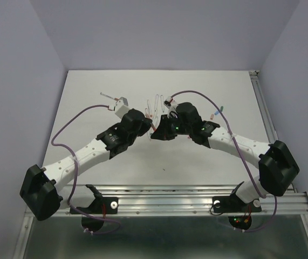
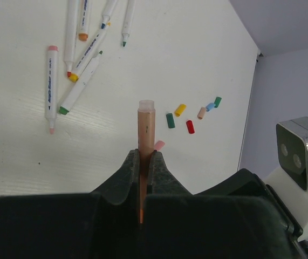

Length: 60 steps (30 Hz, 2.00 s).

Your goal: Open the pen caps

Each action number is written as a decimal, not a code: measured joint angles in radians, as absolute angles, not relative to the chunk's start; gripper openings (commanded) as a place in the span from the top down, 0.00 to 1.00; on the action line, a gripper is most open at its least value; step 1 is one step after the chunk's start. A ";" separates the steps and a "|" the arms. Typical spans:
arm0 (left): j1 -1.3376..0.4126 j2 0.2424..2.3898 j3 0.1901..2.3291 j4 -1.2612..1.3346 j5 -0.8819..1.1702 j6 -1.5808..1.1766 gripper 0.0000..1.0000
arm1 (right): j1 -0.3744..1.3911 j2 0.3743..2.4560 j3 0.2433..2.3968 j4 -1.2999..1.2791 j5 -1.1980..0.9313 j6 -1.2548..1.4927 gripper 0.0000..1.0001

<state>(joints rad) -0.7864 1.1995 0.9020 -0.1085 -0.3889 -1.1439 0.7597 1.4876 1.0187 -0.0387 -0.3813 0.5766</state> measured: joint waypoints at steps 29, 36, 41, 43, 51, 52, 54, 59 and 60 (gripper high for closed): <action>-0.477 1.457 1.024 0.063 -0.349 -0.897 1.00 | 0.750 1.260 0.721 -0.115 -0.445 0.621 0.99; -0.477 1.458 1.022 0.051 -0.235 -0.704 1.00 | 0.579 1.300 0.775 -0.211 -0.331 0.604 0.99; -0.478 1.604 1.088 -0.017 -0.200 -0.632 1.00 | 0.498 1.327 0.833 -0.304 -0.087 0.575 0.99; -0.478 1.687 1.116 -0.042 -0.196 -0.624 1.00 | 0.469 1.351 0.849 -0.326 0.003 0.566 0.99; -0.478 1.847 1.167 -0.141 -0.183 -0.612 1.00 | 0.360 1.512 0.911 -0.361 0.123 0.546 0.95; -0.478 1.856 1.177 -0.141 -0.183 -0.612 1.00 | 0.353 1.536 0.922 -0.360 0.126 0.546 0.94; -0.478 1.880 1.210 -0.148 -0.183 -0.612 0.95 | 0.345 1.587 0.950 -0.364 0.135 0.546 0.94; -0.478 1.930 1.272 -0.173 -0.193 -0.618 0.75 | 0.329 1.681 1.001 -0.367 0.160 0.551 0.83; -0.478 1.938 1.281 -0.182 -0.199 -0.620 0.69 | 0.326 1.691 1.005 -0.367 0.162 0.553 0.80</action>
<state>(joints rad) -0.4778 1.9377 1.2808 -0.1822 -0.1986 -0.6205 0.3264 1.6913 1.0046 -0.3668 0.1619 0.5533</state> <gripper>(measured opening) 0.202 0.208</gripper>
